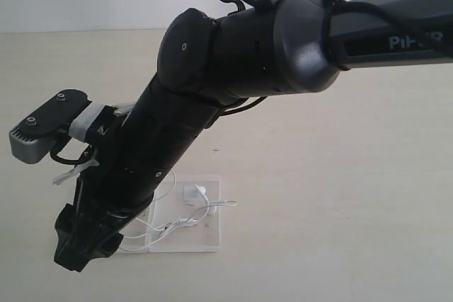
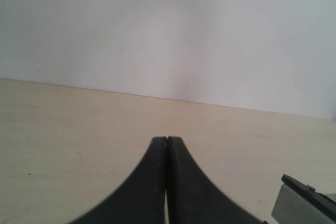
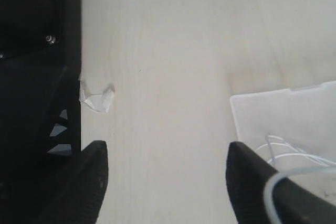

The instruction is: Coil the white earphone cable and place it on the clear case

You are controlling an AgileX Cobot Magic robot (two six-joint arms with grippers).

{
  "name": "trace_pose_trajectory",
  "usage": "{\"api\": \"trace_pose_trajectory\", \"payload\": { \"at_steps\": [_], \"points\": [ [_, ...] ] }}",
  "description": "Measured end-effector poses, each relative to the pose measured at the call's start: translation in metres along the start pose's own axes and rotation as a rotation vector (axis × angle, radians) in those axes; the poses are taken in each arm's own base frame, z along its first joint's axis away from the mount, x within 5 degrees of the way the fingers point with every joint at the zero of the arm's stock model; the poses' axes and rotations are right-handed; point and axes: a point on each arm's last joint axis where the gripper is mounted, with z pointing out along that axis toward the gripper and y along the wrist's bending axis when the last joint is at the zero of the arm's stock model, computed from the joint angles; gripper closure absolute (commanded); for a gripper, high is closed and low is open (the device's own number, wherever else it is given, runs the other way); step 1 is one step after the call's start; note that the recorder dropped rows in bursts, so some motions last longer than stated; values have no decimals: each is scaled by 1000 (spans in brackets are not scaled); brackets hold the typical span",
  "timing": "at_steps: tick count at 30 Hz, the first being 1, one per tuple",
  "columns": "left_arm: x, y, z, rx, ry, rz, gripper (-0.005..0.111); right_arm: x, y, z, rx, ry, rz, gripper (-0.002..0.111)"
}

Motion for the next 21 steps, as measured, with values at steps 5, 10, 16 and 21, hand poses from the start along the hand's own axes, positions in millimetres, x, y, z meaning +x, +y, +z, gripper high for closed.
{"api": "trace_pose_trajectory", "payload": {
  "at_steps": [5,10,16,21],
  "points": [
    [0,0,0,0,0,0,107,0,0,0,3,-2,5,47],
    [0,0,0,0,0,0,107,0,0,0,2,-4,6,47],
    [0,0,0,0,0,0,107,-1,0,0,3,-6,8,47],
    [0,0,0,0,0,0,107,1,-2,0,21,15,5,47]
  ]
}}
